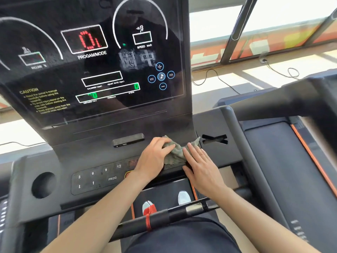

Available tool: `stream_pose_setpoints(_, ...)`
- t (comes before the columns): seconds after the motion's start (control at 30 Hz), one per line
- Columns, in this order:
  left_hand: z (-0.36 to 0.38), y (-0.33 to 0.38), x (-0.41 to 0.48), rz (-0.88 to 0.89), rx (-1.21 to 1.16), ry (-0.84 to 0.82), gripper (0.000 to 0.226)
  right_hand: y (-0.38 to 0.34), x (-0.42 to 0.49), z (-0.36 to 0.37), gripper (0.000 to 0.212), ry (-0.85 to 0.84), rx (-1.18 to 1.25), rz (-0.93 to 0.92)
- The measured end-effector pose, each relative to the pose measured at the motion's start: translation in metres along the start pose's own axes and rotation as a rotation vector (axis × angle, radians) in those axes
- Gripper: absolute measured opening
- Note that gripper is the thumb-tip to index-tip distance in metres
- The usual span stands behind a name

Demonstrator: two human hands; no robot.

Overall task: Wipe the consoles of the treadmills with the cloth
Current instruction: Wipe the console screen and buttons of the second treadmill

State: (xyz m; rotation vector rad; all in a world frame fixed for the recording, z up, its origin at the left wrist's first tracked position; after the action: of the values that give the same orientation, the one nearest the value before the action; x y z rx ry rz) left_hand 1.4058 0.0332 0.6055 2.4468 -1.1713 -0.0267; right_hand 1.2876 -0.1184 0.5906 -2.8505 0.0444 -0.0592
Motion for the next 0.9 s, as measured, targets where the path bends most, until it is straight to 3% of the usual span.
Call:
stream_pose_setpoints(0.17, -0.002, 0.005, 0.024, 0.0, 0.084, 0.025, 0.041, 0.017, 0.041, -0.003, 0.063, -0.077, -0.026, 0.11)
stream_pose_setpoints(0.4, 0.0, 0.009, 0.047, 0.028, 0.167, -0.006, 0.058, 0.039, 0.071, -0.017, 0.064, -0.103, 0.003, 0.089)
stream_pose_setpoints(0.67, 0.017, 0.035, -0.01, 0.051, 0.087, -0.193, 0.071, 0.032, -0.006, -0.009, 0.06, -0.137, -0.031, 0.011)
stream_pose_setpoints(0.9, 0.024, 0.075, -0.068, 0.026, 0.112, -0.229, 0.079, 0.015, -0.058, -0.001, 0.06, -0.165, -0.077, 0.01)
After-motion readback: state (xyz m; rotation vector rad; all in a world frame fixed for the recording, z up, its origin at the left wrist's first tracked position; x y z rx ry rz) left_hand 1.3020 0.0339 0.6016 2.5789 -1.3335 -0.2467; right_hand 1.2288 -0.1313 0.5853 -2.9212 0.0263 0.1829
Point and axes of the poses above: each hand's wrist, its own x-axis towards the middle knuckle, its own z-axis out of the palm, y = z × x, the point moved 4 cm from there along x, towards the middle knuckle
